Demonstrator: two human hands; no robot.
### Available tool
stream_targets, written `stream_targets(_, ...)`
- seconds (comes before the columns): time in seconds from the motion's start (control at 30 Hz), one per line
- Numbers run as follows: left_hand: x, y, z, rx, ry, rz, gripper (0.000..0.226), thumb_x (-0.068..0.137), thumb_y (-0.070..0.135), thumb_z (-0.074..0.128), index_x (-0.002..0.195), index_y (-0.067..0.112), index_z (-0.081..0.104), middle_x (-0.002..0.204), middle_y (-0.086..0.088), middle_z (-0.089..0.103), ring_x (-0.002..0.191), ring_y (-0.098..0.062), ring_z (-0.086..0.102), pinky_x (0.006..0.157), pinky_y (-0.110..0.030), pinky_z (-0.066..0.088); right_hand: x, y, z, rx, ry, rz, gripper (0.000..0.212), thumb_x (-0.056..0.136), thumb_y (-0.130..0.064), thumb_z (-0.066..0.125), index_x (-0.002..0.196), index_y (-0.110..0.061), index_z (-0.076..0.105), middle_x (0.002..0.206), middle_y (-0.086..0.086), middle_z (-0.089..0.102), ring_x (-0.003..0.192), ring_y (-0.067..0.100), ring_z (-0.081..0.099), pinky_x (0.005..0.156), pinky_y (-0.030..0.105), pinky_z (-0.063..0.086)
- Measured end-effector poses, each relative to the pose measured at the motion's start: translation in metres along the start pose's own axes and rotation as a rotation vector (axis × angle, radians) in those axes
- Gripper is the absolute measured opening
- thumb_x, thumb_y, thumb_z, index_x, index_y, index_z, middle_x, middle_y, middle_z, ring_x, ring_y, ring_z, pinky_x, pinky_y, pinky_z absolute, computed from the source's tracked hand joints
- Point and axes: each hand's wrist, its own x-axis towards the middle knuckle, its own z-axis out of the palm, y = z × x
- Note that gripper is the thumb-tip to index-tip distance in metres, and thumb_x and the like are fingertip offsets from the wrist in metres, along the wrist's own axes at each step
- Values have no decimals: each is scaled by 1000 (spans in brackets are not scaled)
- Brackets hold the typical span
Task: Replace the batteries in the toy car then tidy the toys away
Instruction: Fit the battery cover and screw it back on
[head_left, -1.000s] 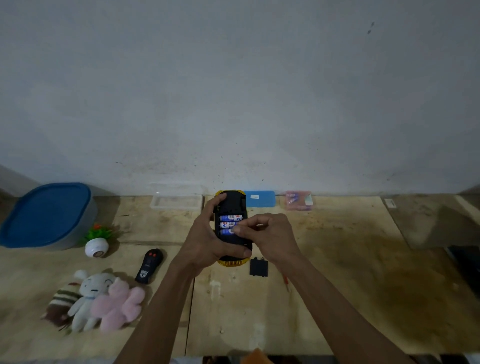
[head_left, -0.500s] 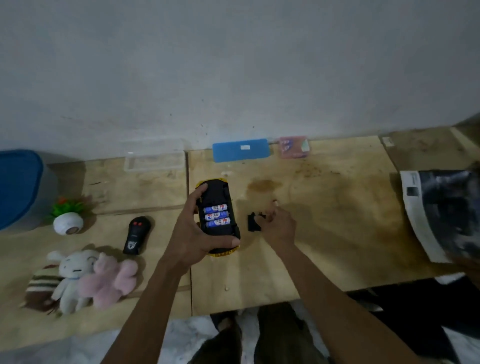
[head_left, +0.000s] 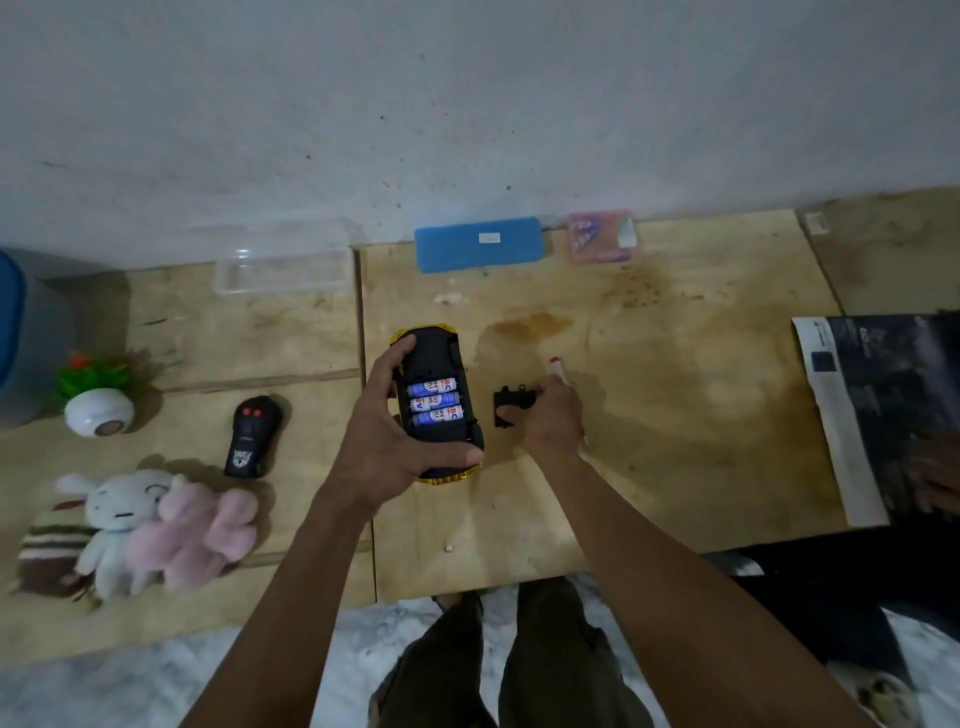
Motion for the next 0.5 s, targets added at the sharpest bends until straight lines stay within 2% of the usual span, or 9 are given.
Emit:
stream_targets(0.1,2,1,0,7,8,-1,123,45,6,97,148,36,38,135,6,49,109,-13,67,80,-35,63,4,2,-3,46,-41,-12,47,74,-20,86,114,-7,65,112,10,68,105,26,65,85,30,54)
stream_targets(0.2,0,4,-2,8,10,9,121,49,-3,96,148,34,38,132,5,51,103,-5,68,74,-26,61,5,3,-15,156,-70,-54,35,77,-13,83,105,-4,65,96,5,64,94,21,63,68,11,48)
stream_targets(0.23,-2,6,-2,10,9,14,121,49,-4,95,148,34,38,132,5,51,102,-4,68,73,-24,60,4,3,-21,201,-76,-70,36,76,-12,84,105,-5,64,92,3,62,90,19,62,70,11,49)
stream_targets(0.33,-10,14,-5,5,2,21,121,49,-6,95,148,34,39,133,6,52,101,-2,68,71,-23,60,-3,-6,-43,337,-136,-123,48,76,-10,84,118,-16,62,92,5,61,93,22,63,86,36,57)
stream_targets(0.4,-17,25,-6,9,-10,42,120,49,-6,95,147,34,39,131,10,53,98,2,68,70,-21,59,-13,-17,-63,457,-177,-180,42,79,-6,81,115,-21,66,89,7,57,89,24,62,84,44,59)
stream_targets(0.5,-26,40,-9,7,-26,73,118,48,-4,95,145,36,41,126,12,53,95,3,69,70,-23,60,-33,-36,-93,510,-153,-279,27,82,-10,79,105,-23,73,88,11,59,82,27,63,76,50,59)
